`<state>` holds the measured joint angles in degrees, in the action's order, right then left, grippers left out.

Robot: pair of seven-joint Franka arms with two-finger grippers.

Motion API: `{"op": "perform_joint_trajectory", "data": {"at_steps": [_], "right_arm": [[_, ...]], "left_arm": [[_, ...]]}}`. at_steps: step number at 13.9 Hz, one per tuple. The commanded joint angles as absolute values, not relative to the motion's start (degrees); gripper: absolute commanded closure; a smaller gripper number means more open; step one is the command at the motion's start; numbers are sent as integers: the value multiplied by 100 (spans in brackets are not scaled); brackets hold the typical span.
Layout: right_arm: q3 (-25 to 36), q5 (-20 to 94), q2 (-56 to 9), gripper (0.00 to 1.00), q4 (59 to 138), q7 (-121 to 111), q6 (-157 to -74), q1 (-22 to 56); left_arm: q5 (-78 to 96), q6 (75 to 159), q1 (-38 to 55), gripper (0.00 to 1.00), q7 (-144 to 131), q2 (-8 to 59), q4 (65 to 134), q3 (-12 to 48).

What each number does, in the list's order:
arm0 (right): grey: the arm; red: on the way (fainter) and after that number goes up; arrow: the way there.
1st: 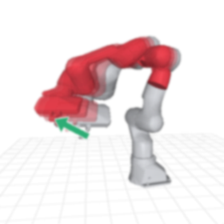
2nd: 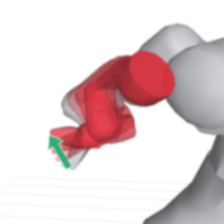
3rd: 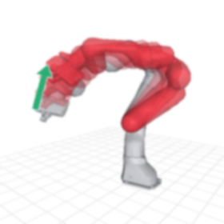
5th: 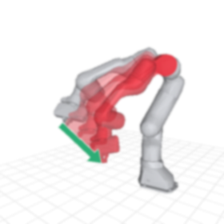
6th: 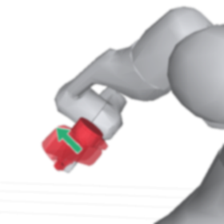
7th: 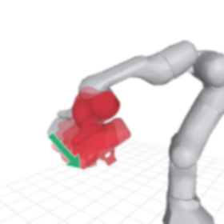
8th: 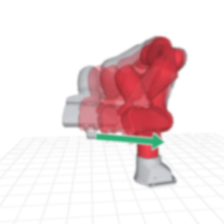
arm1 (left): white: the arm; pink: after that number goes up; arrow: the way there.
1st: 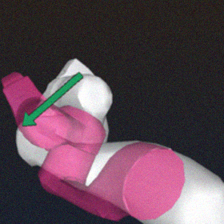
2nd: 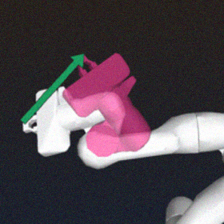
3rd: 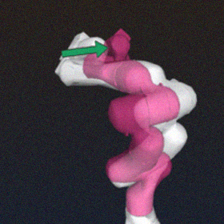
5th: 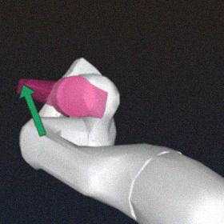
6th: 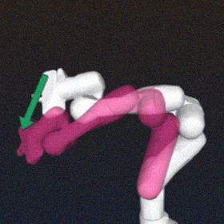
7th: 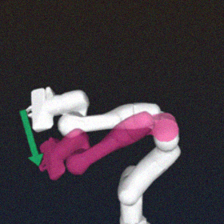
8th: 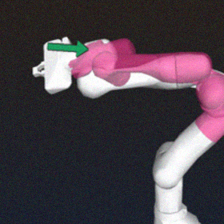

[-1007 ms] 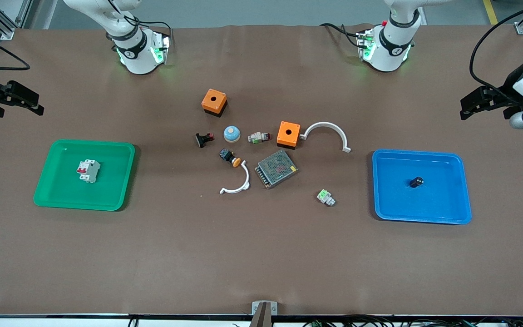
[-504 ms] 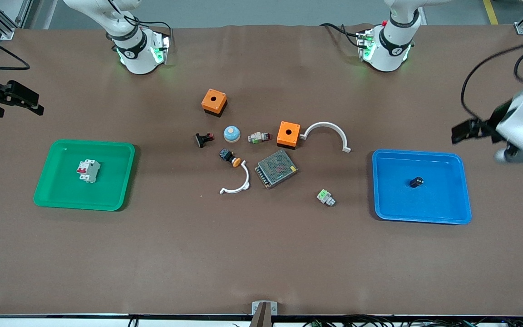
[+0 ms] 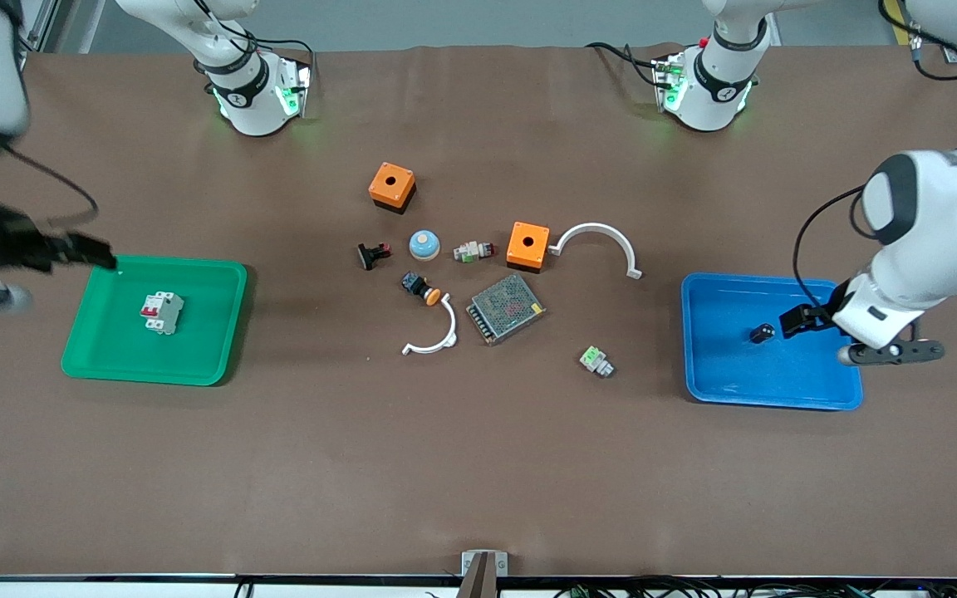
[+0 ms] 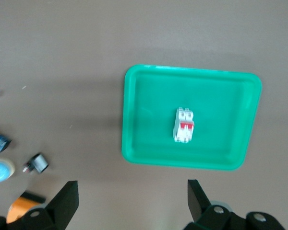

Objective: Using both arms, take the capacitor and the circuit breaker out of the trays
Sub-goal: 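Grasp the breaker with the right gripper while the left gripper grasps the capacitor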

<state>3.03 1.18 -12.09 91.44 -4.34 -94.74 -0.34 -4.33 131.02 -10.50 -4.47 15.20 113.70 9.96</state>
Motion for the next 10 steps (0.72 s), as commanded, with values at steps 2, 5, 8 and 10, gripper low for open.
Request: {"op": "perform_joint_trajectory", "data": {"at_steps": [2,5,8,10], "right_arm": [[308,79,-1494,0,9594,-448,-10359,-393],[308,132,-1380,0,10762,-431,-11466,-615],[308,149,-1292,0,11958,-439,-12678,-782],[308,149,-1310,0,12557,-448,-13557,-791]], "left_arm": [[-693,13570,-1178,0,-387,2098,11584,1002],[-1055,13868,-1222,4,-457,2556,11531,1002],[-1063,13878,-1204,16,-457,2812,11522,1011],[-1063,13869,-1239,28,-457,2926,11522,1020]]}}
